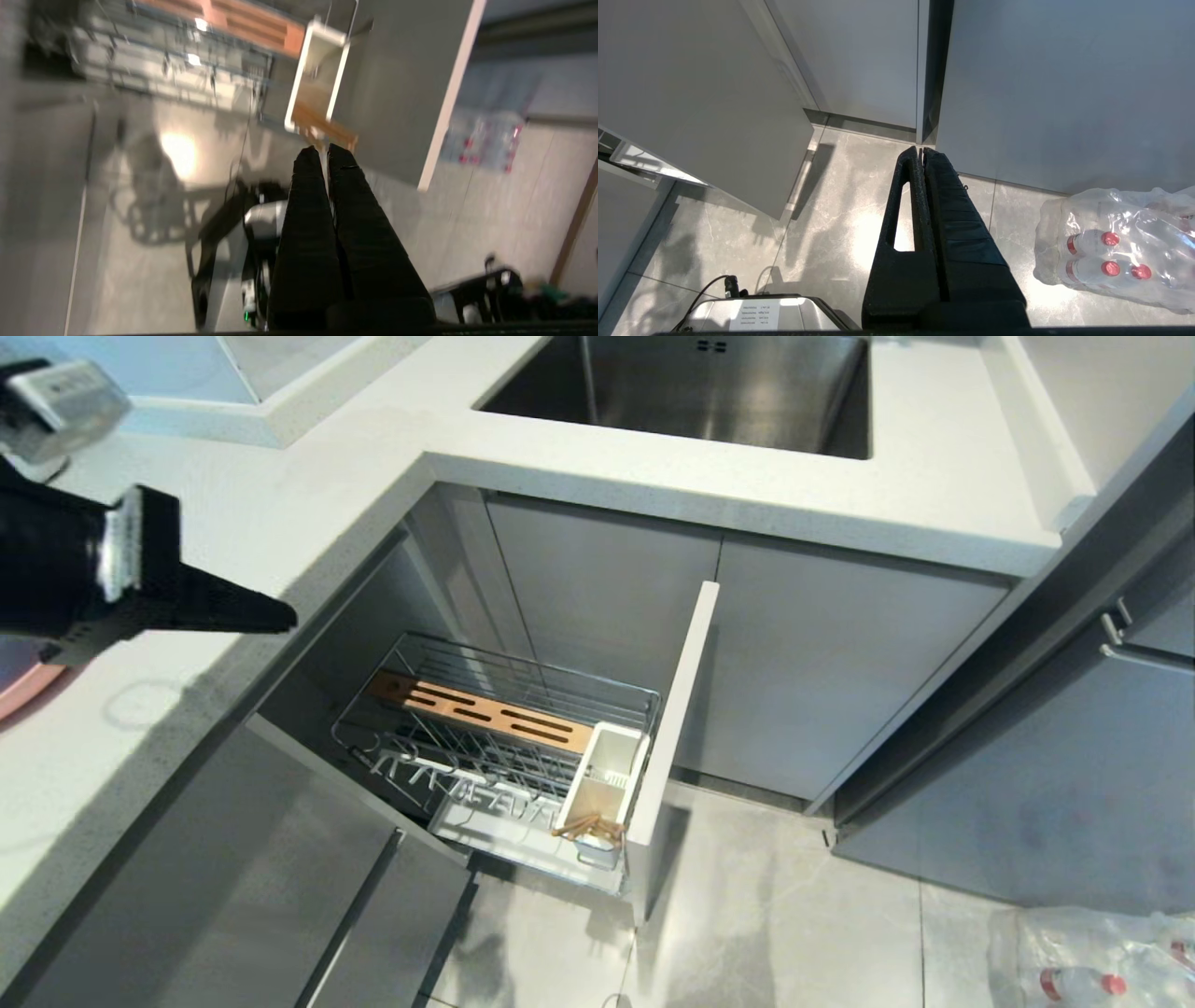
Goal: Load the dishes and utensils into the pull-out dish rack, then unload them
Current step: Take the chopsticks out of the cupboard
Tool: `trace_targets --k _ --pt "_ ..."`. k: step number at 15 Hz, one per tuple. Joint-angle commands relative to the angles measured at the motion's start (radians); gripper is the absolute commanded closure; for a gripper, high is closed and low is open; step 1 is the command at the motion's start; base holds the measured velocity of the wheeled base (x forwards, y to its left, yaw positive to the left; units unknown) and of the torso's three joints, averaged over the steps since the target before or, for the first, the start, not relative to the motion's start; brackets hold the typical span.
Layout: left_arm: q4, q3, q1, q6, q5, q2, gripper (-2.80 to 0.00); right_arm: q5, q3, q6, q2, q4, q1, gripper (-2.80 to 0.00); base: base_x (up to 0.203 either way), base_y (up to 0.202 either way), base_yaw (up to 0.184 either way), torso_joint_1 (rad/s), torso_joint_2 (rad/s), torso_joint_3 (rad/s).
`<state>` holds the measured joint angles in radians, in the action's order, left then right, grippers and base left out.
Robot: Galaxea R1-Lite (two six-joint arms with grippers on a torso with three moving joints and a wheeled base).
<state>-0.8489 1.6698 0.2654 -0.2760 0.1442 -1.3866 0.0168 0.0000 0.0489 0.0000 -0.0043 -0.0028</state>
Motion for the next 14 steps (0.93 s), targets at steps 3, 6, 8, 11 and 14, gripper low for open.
trace_targets --k 3,6,8,11,14 --pt "-0.079 0.004 0.056 0.002 -0.001 -0.153 0.0 0.0 0.0 0.002 0.0 0.0 0.0 0.0 0.0 0.0 0.0 0.0 0.0 0.0" --pt "-0.148 0.016 0.097 0.001 -0.002 -0.258 0.0 0.0 0.0 0.0 0.0 0.0 0.0 0.0 0.0 0.0 0.0 0.0 0.0 0.0" --pt "-0.17 0.013 0.13 -0.003 -0.028 -0.335 0.0 0.0 0.0 0.0 0.0 0.0 0.001 0.0 0.0 0.0 0.0 0.0 0.0 0.0" --pt "-0.19 0.002 0.177 -0.034 -0.103 -0.443 0.0 0.0 0.0 0.0 0.002 0.0 0.001 0.0 0.0 0.0 0.0 0.0 0.0 0.0" --pt "-0.197 0.002 0.196 -0.053 -0.108 -0.516 0.0 0.0 0.0 0.0 0.0 0.0 0.0 0.0 0.0 0.0 0.0 0.0 0.0 0.0"
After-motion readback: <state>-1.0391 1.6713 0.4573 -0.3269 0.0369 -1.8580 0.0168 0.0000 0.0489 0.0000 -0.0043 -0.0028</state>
